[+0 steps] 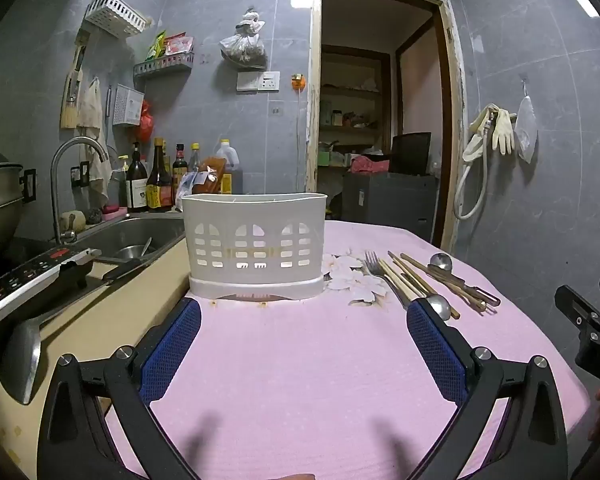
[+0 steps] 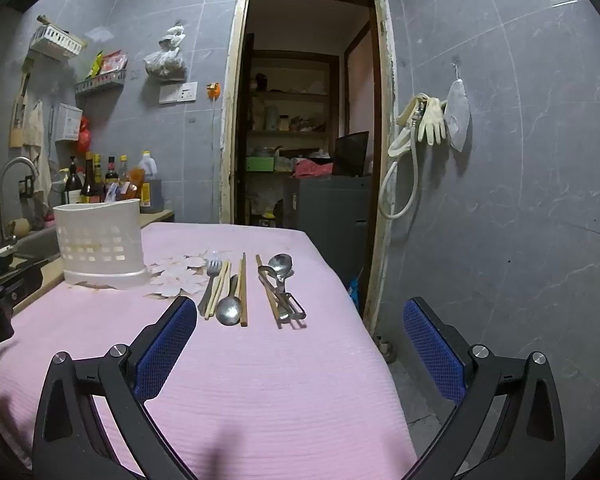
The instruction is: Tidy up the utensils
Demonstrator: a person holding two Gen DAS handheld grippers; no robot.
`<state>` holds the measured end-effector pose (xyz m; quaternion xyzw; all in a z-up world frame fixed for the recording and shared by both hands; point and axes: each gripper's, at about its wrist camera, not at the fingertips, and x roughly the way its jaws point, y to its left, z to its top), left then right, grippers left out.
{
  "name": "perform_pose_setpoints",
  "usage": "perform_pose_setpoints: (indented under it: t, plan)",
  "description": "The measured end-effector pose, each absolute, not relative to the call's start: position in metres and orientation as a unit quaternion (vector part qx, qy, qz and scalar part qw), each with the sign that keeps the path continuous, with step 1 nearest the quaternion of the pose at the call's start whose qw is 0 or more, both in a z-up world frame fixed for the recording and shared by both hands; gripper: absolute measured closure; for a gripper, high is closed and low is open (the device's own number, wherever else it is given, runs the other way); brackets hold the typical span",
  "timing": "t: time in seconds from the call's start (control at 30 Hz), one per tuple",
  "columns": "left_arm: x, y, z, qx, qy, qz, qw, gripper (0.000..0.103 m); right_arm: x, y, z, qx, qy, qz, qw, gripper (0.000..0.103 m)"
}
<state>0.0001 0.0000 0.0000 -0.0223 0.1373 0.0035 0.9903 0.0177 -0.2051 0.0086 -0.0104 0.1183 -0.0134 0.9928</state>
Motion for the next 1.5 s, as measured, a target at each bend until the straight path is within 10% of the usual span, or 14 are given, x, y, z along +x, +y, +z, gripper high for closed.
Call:
perform_pose_setpoints:
  t: [1.5]
  plan:
    - [0.0, 0.007, 0.0, -0.019, 0.137, 0.006, 0.99, 0.002, 0.025, -0.202, 0.008, -0.007, 0.133, -0.01, 0.991, 0.0]
